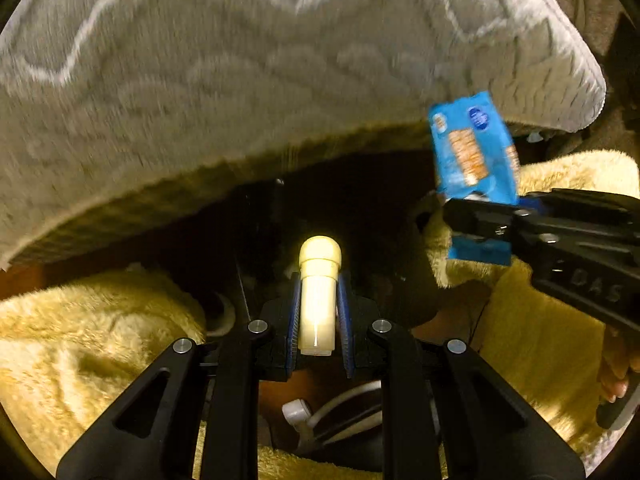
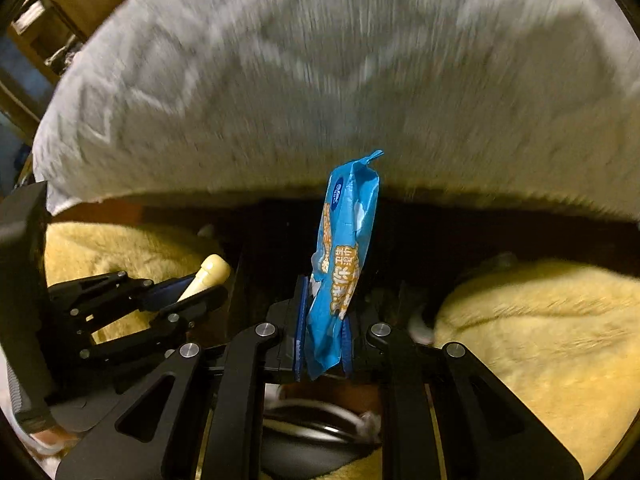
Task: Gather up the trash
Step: 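Lower both tools below the bed edge and release wipes and tube into the bin, then grasp the large green bottle with right tool while left tool grasps the barcoded green bottle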
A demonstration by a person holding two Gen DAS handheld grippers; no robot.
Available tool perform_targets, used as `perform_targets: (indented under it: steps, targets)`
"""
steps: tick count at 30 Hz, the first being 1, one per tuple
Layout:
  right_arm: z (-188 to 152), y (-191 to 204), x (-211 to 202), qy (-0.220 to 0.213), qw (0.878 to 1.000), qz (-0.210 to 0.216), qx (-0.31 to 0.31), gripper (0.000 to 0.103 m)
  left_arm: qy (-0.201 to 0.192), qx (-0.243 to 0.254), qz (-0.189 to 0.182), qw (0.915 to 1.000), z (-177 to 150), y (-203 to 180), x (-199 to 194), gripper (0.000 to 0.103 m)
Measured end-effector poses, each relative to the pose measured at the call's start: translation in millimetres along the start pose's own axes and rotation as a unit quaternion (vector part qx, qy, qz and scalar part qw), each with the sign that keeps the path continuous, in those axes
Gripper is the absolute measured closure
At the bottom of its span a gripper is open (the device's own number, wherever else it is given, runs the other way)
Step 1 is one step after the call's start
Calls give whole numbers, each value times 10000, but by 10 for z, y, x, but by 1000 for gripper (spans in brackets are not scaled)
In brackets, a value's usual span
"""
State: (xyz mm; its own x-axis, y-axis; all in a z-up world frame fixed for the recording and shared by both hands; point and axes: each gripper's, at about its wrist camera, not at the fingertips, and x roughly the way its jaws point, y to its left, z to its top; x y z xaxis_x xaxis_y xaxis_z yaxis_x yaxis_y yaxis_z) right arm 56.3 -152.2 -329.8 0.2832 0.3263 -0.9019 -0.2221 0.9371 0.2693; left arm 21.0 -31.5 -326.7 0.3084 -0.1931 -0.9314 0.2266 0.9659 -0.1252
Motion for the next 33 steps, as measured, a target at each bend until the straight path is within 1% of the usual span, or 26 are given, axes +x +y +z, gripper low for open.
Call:
perform_targets:
  steps: [2, 6, 10, 12, 14, 15, 17, 19, 22, 23, 24, 26, 27, 29, 32, 33]
  targets:
    - [-15, 0, 87, 57, 10000, -43, -19, 87, 57, -15, -31, 10000, -19, 14, 55, 87]
    - [-1, -38, 220, 175, 9998, 14, 6, 87, 133, -15, -71, 9999, -21, 48, 135, 87]
    - [-9, -58, 201, 134, 9999, 6, 26, 84, 238, -82, -104, 9996, -17, 70, 213, 86]
    - [8, -76, 181, 106, 9999, -41, 36, 84, 268, -88, -105, 9995, -8, 98, 244, 84]
    - [35, -93, 167, 80, 9999, -103, 60, 82, 240, -76, -87, 9996, -32, 99, 225, 76]
    - [42, -113, 157, 55, 9999, -120, 70, 80, 219, -79, -78, 9997, -6, 113, 211, 76]
    - [68, -153, 113, -10, 9999, -100, 119, 61, 150, -88, -32, 9998, 19, 117, 160, 73]
    - [96, -177, 81, -59, 9999, -31, 146, 56, 100, -106, -20, 9999, 45, 125, 127, 69]
    - [145, -198, 22, -152, 9997, 10, 181, 54, 23, -138, 2, 9999, 102, 150, 57, 66]
    - [162, -209, -23, -217, 9996, -12, 178, 52, -5, -139, 9, 9999, 140, 147, 40, 63]
    - [183, -214, -89, -321, 9993, -55, 160, 49, -52, -132, 28, 9999, 155, 151, 2, 61]
    - [217, -230, -216, -513, 9985, -127, 131, 37, -187, -119, 51, 9997, 201, 162, -107, 52]
    - [242, -239, -314, -658, 9976, -167, 121, 33, -243, -127, 52, 9996, 212, 172, -141, 50]
    - [288, -242, -462, -892, 9957, -235, 107, 22, -400, -143, 25, 9991, 249, 164, -256, 42]
    - [396, -234, -754, -1336, 9901, -425, 17, 14, -725, -110, 42, 9973, 348, 150, -510, 34]
    - [445, -212, -876, -1542, 9868, -487, -46, 12, -803, -97, 51, 9967, 368, 132, -571, 33]
